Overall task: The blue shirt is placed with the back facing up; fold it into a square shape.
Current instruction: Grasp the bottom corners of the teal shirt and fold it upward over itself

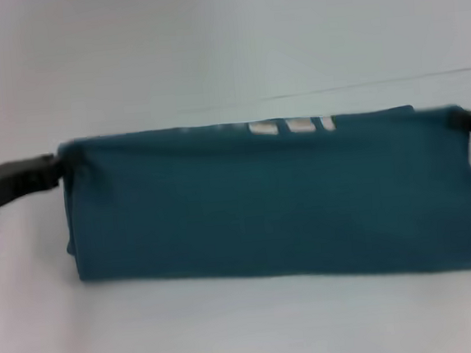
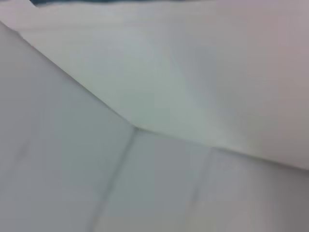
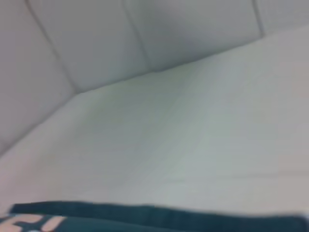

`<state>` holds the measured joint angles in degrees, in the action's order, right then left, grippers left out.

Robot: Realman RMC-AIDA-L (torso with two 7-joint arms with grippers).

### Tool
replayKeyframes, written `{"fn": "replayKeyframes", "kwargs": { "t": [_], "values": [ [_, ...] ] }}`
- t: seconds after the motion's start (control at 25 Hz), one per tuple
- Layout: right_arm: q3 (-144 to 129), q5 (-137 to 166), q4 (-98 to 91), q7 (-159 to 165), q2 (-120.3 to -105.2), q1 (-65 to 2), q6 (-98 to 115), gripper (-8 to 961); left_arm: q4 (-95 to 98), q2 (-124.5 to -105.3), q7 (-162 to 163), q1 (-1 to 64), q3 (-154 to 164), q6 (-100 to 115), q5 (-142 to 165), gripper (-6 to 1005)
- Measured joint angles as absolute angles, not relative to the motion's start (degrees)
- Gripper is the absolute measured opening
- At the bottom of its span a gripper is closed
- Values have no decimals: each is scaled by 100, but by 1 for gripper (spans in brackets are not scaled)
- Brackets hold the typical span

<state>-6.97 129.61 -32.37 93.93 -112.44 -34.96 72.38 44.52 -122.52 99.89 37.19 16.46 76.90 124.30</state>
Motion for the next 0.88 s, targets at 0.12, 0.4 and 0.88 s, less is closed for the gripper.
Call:
{"fn": "replayKeyframes", "kwargs": {
  "t": [0.12,0.4,0.88],
  "values": [
    [-775,12953,-3020,9155,-11290,-3873,6461,59,4265,-12261,9982,3850,1722,7146,12277,4],
    [-1345,12948,-2607,9064,-11319,-4383,5132,61,4005,-12348,9962,4010,2156,6114,12120,4],
    [-1553,12615,-2372,8818,-11365,-4465,4541,64,3795,-12381,9879,4136,2521,5504,11870,3]
  ]
}}
